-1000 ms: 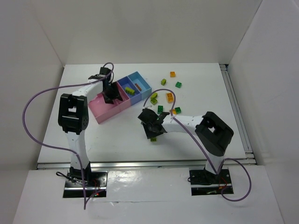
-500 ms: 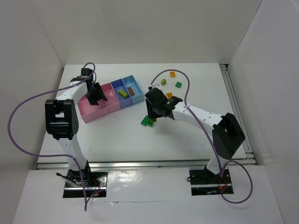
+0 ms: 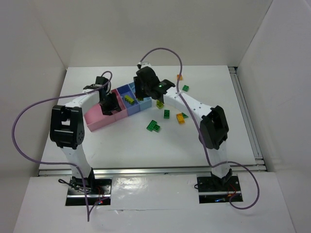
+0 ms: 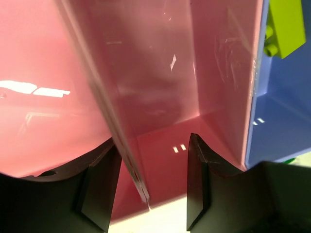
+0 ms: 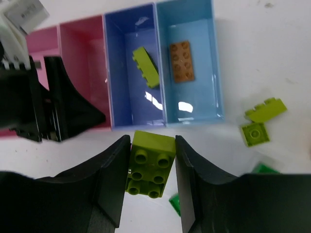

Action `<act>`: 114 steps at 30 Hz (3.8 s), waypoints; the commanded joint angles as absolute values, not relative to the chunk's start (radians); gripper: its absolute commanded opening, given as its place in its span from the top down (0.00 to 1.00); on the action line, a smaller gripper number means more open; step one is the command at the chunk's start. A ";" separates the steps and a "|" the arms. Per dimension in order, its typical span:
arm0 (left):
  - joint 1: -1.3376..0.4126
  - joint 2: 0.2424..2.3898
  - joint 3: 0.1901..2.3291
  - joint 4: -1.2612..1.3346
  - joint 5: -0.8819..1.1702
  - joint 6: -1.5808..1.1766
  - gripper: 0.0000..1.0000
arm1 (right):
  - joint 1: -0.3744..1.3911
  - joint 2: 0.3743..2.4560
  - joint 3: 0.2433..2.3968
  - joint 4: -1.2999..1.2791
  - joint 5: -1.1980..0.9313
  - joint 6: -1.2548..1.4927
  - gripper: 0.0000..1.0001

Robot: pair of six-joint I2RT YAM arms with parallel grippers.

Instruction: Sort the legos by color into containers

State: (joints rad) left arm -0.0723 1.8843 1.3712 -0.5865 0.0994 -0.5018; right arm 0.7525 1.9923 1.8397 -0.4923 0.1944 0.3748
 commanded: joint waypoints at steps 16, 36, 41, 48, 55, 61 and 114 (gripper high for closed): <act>-0.057 1.569 1.368 -0.725 -0.040 -0.574 0.26 | 0.770 2.289 2.179 -0.460 0.107 0.324 0.53; -0.061 1.439 1.334 -0.669 -0.006 -0.506 0.26 | 0.729 2.019 1.929 -0.361 0.258 0.374 0.42; -0.259 1.537 1.371 -0.660 0.043 -0.400 0.30 | 0.602 1.723 1.433 -0.301 0.241 0.482 0.42; -0.558 1.703 1.427 -0.660 0.078 -0.357 0.32 | 0.557 1.465 1.145 -0.451 0.250 0.547 0.37; -0.626 1.884 1.466 -0.621 0.048 -0.380 0.26 | 0.528 1.410 1.040 -0.479 0.239 0.583 0.27; -0.635 1.960 1.497 -0.658 -0.044 -0.381 0.27 | 0.518 1.410 1.040 -0.499 0.230 0.572 0.25; -0.531 1.886 1.514 -0.686 -0.052 -0.422 1.00 | 0.500 1.459 1.052 -0.468 0.210 0.534 0.25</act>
